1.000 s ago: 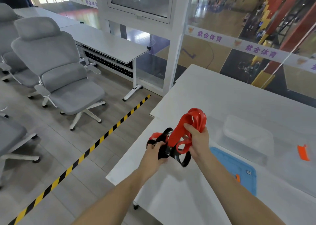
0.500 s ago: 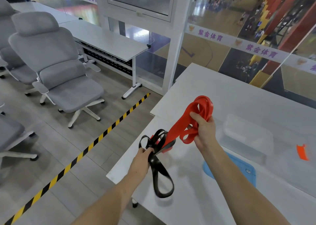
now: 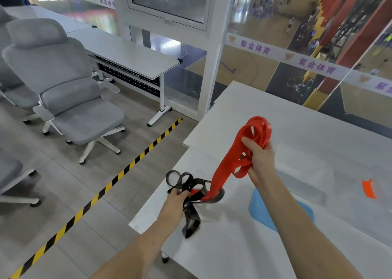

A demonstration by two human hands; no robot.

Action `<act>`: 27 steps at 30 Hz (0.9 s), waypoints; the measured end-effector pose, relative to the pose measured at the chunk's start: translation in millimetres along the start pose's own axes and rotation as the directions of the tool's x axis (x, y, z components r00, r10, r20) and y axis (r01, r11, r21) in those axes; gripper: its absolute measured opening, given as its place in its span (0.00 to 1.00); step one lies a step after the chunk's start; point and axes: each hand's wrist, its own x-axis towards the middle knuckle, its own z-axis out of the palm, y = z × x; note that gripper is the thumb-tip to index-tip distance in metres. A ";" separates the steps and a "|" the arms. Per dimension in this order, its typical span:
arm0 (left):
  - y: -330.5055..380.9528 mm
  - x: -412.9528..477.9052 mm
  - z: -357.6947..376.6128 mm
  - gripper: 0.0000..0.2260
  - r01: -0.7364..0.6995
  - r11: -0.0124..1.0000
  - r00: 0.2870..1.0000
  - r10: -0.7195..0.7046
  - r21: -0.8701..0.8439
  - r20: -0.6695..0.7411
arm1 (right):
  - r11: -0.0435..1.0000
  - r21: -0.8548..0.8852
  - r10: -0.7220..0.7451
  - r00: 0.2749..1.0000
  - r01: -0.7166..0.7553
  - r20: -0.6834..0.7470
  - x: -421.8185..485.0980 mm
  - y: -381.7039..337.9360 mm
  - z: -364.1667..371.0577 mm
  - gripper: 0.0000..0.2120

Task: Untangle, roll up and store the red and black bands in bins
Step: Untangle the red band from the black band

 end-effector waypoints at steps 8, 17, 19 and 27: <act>-42.1 4.7 13.2 0.26 -0.329 0.801 0.899 0.104 0.500 0.425 | 0.986 -0.003 0.167 0.985 -0.168 -0.031 -15.7 26.1 -15.6 0.14; -57.2 15.5 19.1 0.23 -0.220 0.828 0.951 0.066 0.515 0.301 | 0.977 0.112 0.180 0.983 -0.181 0.020 -13.4 -10.1 -26.0 0.10; -58.5 21.1 23.5 0.21 -0.199 0.827 0.964 0.068 0.525 0.258 | 0.979 0.027 0.203 0.979 -0.203 0.004 -13.3 8.7 -31.1 0.09; -79.8 22.4 27.7 0.21 -0.266 0.758 0.935 0.052 0.596 0.351 | 0.673 -0.701 0.290 0.956 -0.236 -0.042 -8.8 126.5 -87.1 0.44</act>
